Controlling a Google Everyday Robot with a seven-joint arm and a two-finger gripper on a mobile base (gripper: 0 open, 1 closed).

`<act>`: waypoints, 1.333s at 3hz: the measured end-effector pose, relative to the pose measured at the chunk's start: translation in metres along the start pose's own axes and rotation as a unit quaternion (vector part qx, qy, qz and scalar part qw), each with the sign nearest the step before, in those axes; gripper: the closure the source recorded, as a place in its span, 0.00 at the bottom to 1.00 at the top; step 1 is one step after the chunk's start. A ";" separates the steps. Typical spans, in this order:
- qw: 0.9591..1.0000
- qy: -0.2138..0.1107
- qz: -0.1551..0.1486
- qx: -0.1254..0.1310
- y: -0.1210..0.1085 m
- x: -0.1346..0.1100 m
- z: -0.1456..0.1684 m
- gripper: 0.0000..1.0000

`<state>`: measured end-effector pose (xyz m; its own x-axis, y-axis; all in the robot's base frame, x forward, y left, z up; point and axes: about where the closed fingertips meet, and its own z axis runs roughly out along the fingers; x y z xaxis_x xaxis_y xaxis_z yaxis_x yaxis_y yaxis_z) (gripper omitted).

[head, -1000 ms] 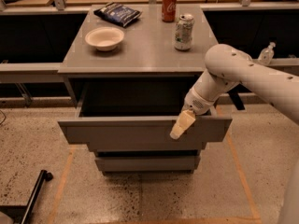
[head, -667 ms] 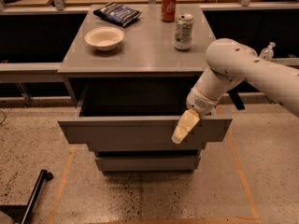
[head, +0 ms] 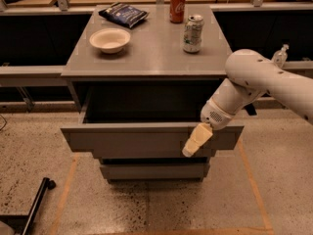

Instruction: Open top drawer

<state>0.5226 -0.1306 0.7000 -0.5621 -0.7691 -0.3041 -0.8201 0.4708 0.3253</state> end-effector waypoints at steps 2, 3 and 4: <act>1.000 0.000 0.007 -0.007 0.000 0.004 0.000 0.64; 1.000 0.000 0.007 -0.007 0.000 0.004 0.000 0.88; 1.000 0.021 0.010 -0.002 0.006 0.002 -0.006 0.88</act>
Offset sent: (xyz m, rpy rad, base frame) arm -0.0108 -0.0146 -0.0137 0.0130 0.0791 -0.0336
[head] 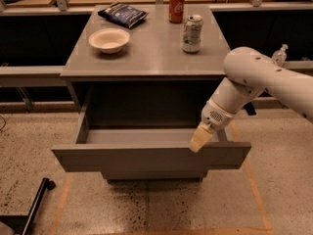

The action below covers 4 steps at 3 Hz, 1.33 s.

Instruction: Open top drawer

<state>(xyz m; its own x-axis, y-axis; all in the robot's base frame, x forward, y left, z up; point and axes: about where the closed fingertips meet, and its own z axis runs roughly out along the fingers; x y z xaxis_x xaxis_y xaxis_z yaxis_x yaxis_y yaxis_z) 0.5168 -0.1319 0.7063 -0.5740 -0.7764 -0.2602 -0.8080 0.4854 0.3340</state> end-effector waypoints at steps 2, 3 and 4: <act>0.998 0.032 -0.024 0.049 0.017 -0.016 -0.030 0.34; 0.997 0.041 -0.039 0.058 0.018 -0.023 -0.038 0.11; 0.996 0.017 -0.048 0.077 0.017 -0.027 -0.043 0.00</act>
Offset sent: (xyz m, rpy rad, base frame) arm 0.0003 0.0102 0.0567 -0.1434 -0.0991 0.0562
